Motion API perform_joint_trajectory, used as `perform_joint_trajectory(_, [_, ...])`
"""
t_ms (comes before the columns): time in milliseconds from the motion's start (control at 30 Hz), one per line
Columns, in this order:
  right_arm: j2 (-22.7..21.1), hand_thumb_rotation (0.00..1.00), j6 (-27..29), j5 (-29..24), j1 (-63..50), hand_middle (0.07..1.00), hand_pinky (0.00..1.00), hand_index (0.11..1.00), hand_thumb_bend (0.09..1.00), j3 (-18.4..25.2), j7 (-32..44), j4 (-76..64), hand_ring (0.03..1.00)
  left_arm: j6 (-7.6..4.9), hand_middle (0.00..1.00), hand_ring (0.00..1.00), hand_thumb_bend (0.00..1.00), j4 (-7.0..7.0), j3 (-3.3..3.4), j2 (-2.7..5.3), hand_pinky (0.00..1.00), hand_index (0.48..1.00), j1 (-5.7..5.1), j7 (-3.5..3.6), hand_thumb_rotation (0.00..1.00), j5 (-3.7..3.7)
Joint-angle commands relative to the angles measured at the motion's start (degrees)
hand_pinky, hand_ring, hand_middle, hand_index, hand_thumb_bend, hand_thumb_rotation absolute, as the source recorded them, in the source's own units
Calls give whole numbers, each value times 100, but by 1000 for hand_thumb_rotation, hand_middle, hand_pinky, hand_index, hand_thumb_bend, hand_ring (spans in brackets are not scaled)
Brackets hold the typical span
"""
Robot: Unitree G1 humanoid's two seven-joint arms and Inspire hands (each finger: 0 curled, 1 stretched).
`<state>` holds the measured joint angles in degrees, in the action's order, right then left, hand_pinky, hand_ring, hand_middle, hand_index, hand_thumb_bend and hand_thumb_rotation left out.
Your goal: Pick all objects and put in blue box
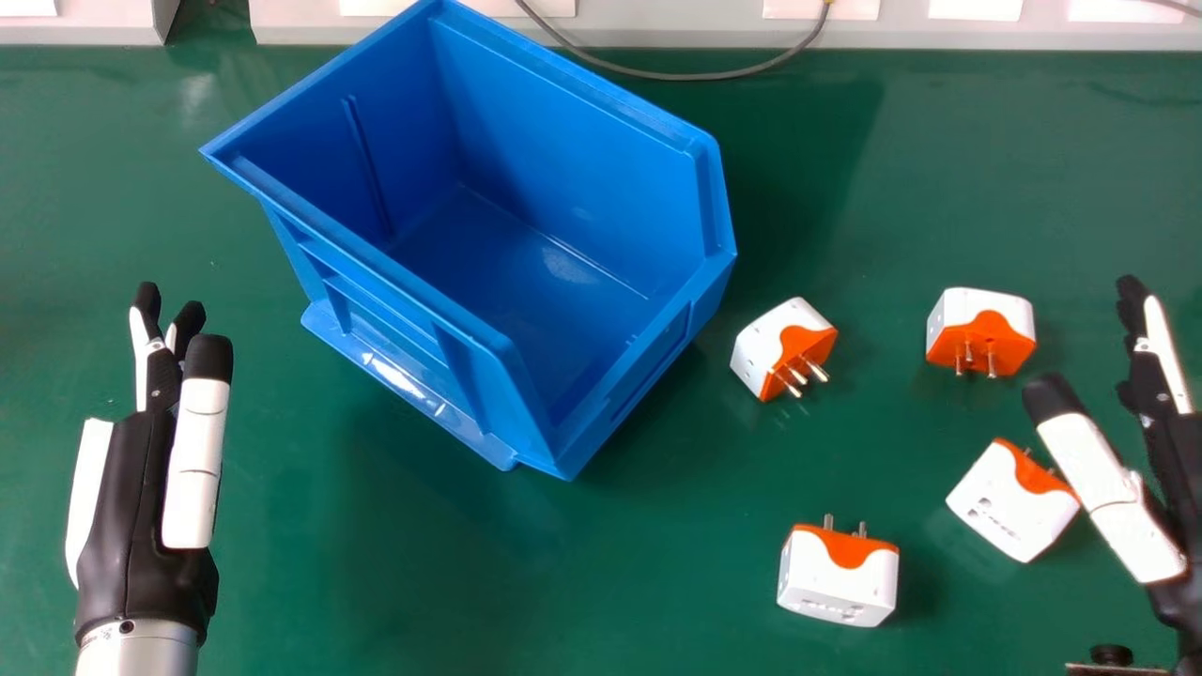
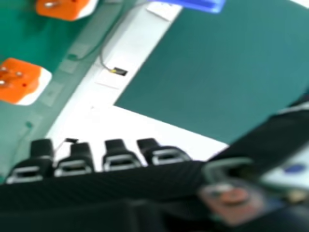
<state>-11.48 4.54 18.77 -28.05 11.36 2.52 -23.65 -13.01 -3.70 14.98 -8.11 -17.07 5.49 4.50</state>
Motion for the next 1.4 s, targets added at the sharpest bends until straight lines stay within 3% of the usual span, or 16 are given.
perform_joint_trajectory(0, [-67, 961, 32, 210, -33, 999, 886, 991, 460, -1, -123, -237, 983, 9, 1000, 1000, 818, -156, 40, -72, 997, 1000, 6, -35, 1000, -22])
perform_joint_trajectory(167, [-261, 914, -135, 841, -67, 995, 869, 984, 461, -53, -15, -290, 974, 6, 1000, 1000, 814, -52, 54, -89, 999, 1000, 64, -40, 1000, -2])
perform_joint_trajectory(433, [-718, 921, -1278, 2025, -189, 999, 887, 990, 505, -278, 979, -1015, 977, -4, 1000, 1000, 808, -12, 65, -84, 1000, 1000, 88, -32, 1000, 31])
perform_joint_trajectory(600, [-828, 870, -1747, 2684, -136, 1000, 908, 991, 533, -470, 1359, -1255, 966, 8, 1000, 1000, 787, -114, 57, -77, 1000, 1000, 22, -19, 1000, 36])
perform_joint_trajectory(767, [-952, 854, -2037, 3232, -42, 1000, 915, 991, 536, -615, 1724, -1374, 962, 8, 1000, 1000, 769, -77, 67, -96, 1000, 1000, 47, 2, 1000, 54])
perform_joint_trajectory(867, [-1040, 857, -2182, 3583, 40, 1000, 918, 990, 540, -716, 1978, -1405, 961, 45, 1000, 1000, 755, -166, 59, -95, 1000, 1000, 13, 4, 1000, 49])
perform_joint_trajectory(967, [-1082, 848, -2299, 3819, 146, 1000, 921, 991, 545, -771, 2221, -1403, 962, 10, 1000, 1000, 747, -93, 74, -108, 1000, 1000, 33, 18, 1000, 48])
perform_joint_trajectory(1067, [-1194, 842, -2428, 4072, 366, 1000, 922, 990, 548, -830, 2547, -1277, 962, 40, 1000, 1000, 746, -154, 70, -102, 1000, 1000, 14, 23, 1000, 42])
perform_joint_trajectory(1200, [-1283, 757, -2542, 4230, 598, 1000, 925, 986, 557, -894, 2829, -1141, 965, 66, 1000, 1000, 753, -230, 75, -104, 1000, 1000, -30, 45, 1000, 54])
perform_joint_trajectory(1367, [-1343, 688, -2588, 4316, 821, 1000, 927, 982, 565, -955, 3046, -1000, 968, 65, 1000, 1000, 756, -209, 103, -119, 1000, 1000, -30, 76, 1000, 74])
